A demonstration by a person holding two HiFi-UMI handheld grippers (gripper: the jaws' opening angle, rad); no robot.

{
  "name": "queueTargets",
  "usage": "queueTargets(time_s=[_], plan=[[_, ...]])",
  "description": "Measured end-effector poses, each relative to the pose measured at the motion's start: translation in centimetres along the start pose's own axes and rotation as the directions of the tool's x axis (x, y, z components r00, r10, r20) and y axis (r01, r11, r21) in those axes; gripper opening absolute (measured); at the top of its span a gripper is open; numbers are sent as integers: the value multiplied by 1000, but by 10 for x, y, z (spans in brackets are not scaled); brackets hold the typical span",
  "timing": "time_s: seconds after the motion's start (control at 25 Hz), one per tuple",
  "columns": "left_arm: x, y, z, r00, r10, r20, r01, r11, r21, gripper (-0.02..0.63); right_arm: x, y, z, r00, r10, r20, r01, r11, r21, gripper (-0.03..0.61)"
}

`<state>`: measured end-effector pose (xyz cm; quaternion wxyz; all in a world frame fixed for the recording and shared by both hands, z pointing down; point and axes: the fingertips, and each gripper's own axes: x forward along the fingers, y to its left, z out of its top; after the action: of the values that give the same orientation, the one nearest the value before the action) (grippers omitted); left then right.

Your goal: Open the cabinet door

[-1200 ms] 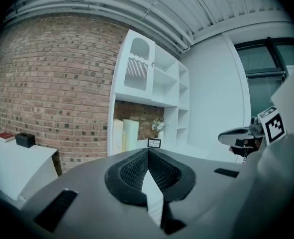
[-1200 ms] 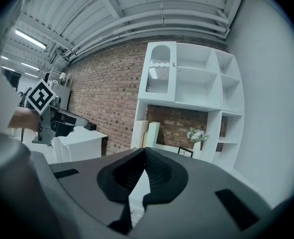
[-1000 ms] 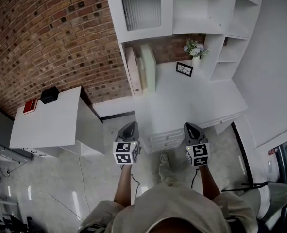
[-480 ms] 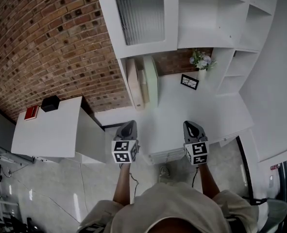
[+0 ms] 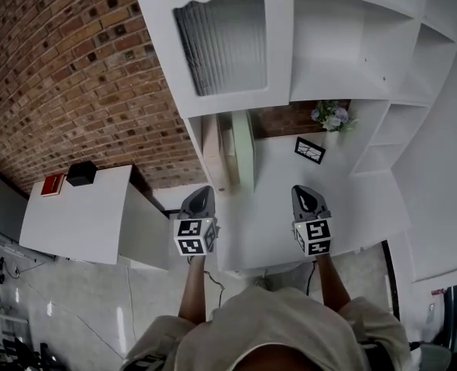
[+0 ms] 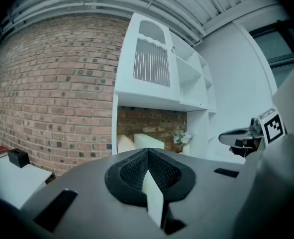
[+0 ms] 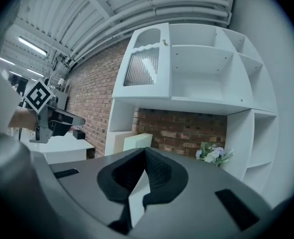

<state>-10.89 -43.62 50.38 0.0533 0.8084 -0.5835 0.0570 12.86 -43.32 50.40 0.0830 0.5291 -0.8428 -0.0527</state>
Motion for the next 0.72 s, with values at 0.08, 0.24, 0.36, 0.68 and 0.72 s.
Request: queueTargets(time_s=[0.08,0.24,0.36,0.68,0.72], plan=[[12,3,4,1000,7,4,-7,1000,0,26,15,-8,3,1000,8,10,-8,1000,-2,14],[27,9,3,1000,28,-6,-29,999,-14,26,38,-16,5,999,35,7,-35,999,-6,14],[35,14,-1,999,44,-22,-44,999,-20,26,50,-18,-1,999,51,-5,-51,999,2,14],[43,19,-12,998,46,-48,-47,999,-21,26,56,-19,-21,999,44,-31,-43,999,25,14],[44,19,-13,998,42,-50,-43,999,-21,26,56,-20,-22,999,40,-35,-39,999,25,14]])
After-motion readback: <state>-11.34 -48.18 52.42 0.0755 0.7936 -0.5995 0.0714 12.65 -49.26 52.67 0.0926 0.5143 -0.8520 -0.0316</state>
